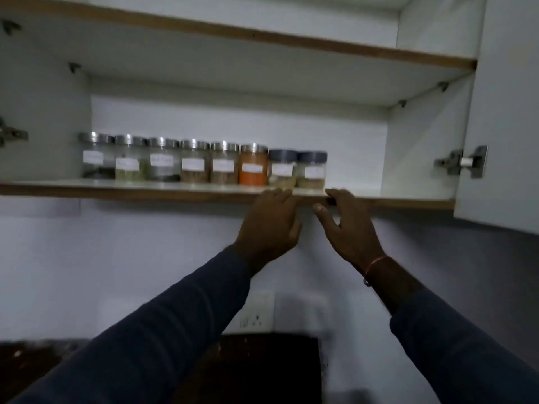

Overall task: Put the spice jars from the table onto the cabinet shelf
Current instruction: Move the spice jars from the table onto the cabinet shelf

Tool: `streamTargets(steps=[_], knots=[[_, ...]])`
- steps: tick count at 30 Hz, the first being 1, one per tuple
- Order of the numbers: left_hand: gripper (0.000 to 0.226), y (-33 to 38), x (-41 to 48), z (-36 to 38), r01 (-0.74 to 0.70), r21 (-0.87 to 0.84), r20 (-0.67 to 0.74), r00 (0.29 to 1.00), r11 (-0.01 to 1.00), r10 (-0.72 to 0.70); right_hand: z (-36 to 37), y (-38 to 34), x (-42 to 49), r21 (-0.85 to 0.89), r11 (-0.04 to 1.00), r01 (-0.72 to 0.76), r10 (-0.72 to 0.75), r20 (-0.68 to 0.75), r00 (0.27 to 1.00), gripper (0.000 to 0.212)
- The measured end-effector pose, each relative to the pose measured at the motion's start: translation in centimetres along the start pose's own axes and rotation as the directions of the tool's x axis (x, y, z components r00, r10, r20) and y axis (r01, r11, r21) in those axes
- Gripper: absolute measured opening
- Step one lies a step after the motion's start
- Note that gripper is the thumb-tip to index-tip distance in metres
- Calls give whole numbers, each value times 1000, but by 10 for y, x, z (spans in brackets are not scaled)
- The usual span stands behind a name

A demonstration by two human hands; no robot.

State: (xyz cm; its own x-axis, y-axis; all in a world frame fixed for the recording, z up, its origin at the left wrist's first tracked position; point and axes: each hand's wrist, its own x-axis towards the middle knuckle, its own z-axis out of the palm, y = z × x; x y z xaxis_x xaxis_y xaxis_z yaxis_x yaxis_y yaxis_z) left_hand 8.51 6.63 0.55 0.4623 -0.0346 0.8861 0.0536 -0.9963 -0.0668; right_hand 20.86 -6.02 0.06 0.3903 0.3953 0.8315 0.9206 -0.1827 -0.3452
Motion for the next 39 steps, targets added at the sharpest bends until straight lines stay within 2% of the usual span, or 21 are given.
streamTargets(steps=[2, 4, 6, 7, 9, 10, 11, 13, 15, 18, 21, 25, 27, 28, 31, 33, 35, 37, 39], knots=[[27, 15, -45, 4, 29, -158, -11, 999, 987, -31, 8, 0, -51, 158, 985, -64, 64, 5, 998, 45], [30, 29, -107, 18, 149, -276, 82, 988, 950, -131, 25, 5, -116, 267, 938, -223, 190, 142, 971, 36], [30, 44, -178, 34, 316, -322, 272, 934, 893, -233, 48, 11, -192, 286, 868, -407, 303, 346, 888, 28], [30, 49, -209, 42, 397, -314, 375, 886, 863, -271, 60, 14, -224, 252, 843, -476, 345, 425, 837, 28], [34, 60, -269, 57, 551, -238, 571, 745, 799, -344, 82, 19, -284, 120, 797, -592, 444, 547, 709, 34], [37, 67, -298, 62, 610, -195, 647, 668, 768, -366, 90, 21, -313, 37, 778, -628, 474, 622, 624, 37], [38, 72, -322, 68, 645, -161, 707, 604, 747, -369, 96, 24, -337, -42, 765, -642, 490, 686, 538, 39], [31, 82, -360, 77, 679, -106, 794, 497, 726, -349, 103, 29, -375, -160, 768, -620, 497, 760, 419, 45], [29, 92, -387, 84, 694, -60, 847, 416, 717, -332, 107, 32, -403, -180, 772, -609, 476, 799, 367, 55], [29, 105, -413, 89, 760, -39, 863, 353, 648, -362, 110, 31, -432, -158, 754, -638, 436, 847, 305, 84], [34, 117, -428, 91, 809, 15, 878, 270, 588, -395, 116, 33, -457, -188, 781, -595, 434, 848, 303, 109], [35, 124, -438, 91, 874, 28, 879, 209, 485, -428, 129, 36, -479, -287, 861, -420, 455, 805, 381, 104], [34, 126, -441, 89, 904, 24, 879, 185, 427, -439, 132, 39, -484, -373, 875, -308, 471, 803, 364, 102], [34, 126, -442, 88, 915, 10, 876, 187, 403, -445, 133, 40, -486, -370, 865, -339, 482, 801, 355, 101], [30, 124, -445, 84, 947, -41, 862, 195, 319, -468, 132, 43, -482, -243, 721, -649, 580, 724, 373, 93], [30, 120, -444, 79, 984, -67, 834, 147, 168, -532, 130, 45, -468, -182, 611, -770, 668, 640, 380, 84], [35, 113, -442, 72, 992, -128, 827, 99, -14, -553, 128, 45, -442, -98, 499, -861, 682, 658, 320, 78], [44, 106, -435, 63, 971, -195, 865, 105, -136, -490, 125, 38, -409, 40, 385, -922, 630, 719, 294, 82], [48, 102, -419, 53, 934, -266, 897, 149, -240, -417, 120, 29, -379, 153, 335, -930, 602, 725, 336, 93]])
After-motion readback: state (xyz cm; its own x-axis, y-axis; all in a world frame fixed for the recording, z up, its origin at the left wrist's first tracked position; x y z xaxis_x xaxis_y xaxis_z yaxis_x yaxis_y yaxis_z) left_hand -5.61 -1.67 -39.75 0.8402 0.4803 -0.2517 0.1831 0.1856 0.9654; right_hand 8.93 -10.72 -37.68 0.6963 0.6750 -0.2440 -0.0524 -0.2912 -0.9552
